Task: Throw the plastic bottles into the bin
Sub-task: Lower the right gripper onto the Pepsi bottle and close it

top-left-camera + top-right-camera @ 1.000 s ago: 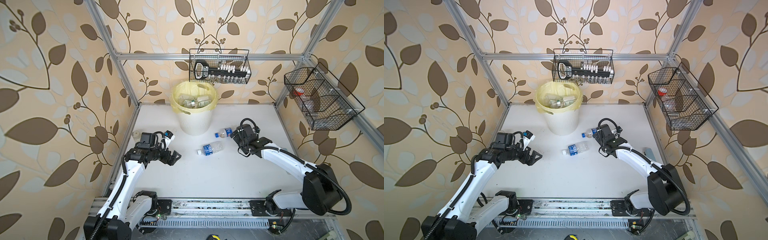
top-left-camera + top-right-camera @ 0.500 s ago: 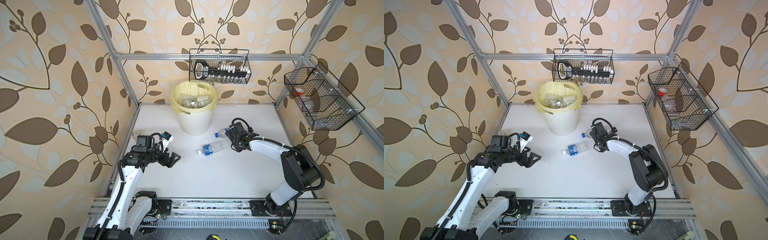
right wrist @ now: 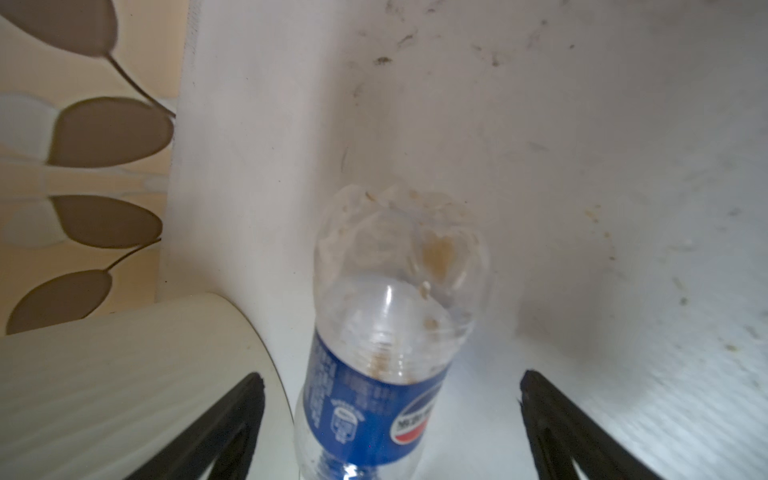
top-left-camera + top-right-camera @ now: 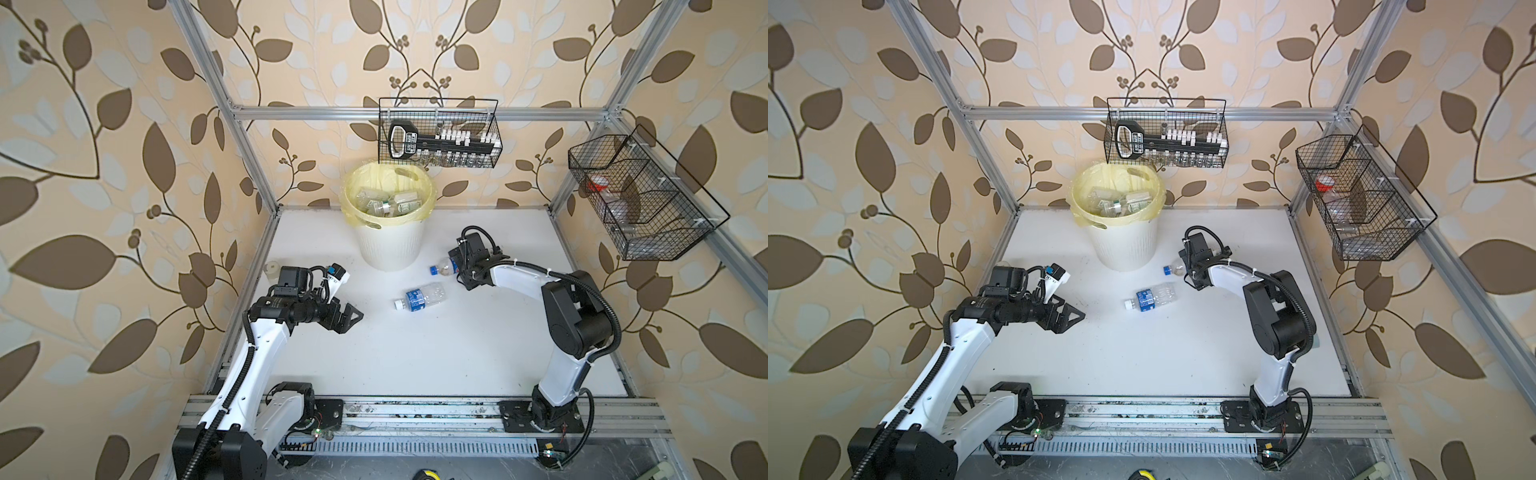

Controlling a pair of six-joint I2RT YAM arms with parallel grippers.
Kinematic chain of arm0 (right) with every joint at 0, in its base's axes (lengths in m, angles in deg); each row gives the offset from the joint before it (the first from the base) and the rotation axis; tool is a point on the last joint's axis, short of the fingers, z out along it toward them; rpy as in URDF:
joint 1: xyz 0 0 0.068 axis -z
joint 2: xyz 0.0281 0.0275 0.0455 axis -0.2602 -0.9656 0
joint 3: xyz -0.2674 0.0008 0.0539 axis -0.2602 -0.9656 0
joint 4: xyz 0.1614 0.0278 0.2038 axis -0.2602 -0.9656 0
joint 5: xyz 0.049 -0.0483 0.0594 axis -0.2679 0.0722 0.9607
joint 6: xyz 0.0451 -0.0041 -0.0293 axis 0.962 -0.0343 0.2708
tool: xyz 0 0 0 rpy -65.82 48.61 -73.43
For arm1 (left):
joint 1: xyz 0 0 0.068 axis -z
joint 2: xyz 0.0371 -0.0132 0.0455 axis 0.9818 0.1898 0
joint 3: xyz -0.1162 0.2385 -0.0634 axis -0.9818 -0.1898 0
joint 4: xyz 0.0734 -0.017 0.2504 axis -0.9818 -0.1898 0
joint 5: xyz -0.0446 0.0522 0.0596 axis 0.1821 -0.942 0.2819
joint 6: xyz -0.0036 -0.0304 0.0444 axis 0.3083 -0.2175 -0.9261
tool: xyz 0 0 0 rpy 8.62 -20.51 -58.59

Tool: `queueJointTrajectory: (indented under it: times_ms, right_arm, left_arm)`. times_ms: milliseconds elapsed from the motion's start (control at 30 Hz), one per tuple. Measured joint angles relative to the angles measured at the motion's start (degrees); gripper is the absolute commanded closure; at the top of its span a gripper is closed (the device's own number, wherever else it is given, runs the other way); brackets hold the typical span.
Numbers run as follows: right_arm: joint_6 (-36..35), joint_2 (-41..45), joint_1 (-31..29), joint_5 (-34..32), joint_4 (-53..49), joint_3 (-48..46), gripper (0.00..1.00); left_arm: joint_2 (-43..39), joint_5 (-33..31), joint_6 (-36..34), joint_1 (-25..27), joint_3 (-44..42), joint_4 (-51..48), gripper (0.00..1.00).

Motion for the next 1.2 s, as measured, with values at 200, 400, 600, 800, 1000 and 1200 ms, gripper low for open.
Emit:
queueJointTrajectory:
  times_ms: [200, 400, 600, 800, 1000, 1200]
  right_arm:
    - [0.28, -5.57, -0.07, 0.2, -2.99, 7.45, 0.04]
    - [1.33, -6.49, 0.11, 0.26, -3.43, 8.9, 0.13]
    - [1.14, -6.78, 0.17, 0.37, -3.93, 8.9, 0.23]
    - [-0.55, -8.46, 0.07, 4.28, 0.09, 8.76, 0.33]
    - [-2.86, -8.7, -0.48, 6.8, 2.38, 6.91, 0.38]
    - [-7.74, -8.24, -0.15, 9.33, 6.93, 4.26, 0.45]
  left_arm:
    - [0.66, 0.0, 0.02, 0.0, 0.0, 0.11, 0.01]
    - [0.81, -1.09, 0.24, 0.0, 0.0, 0.5, 0.01]
    - [2.62, -2.99, 0.35, 0.0, 0.0, 0.55, 0.01]
    - [2.73, -3.93, 0.37, 0.0, 0.0, 0.55, 0.01]
    - [2.73, -4.13, 0.37, 0.0, 0.0, 0.55, 0.01]
    - [2.73, -4.28, 0.37, 0.0, 0.0, 0.55, 0.01]
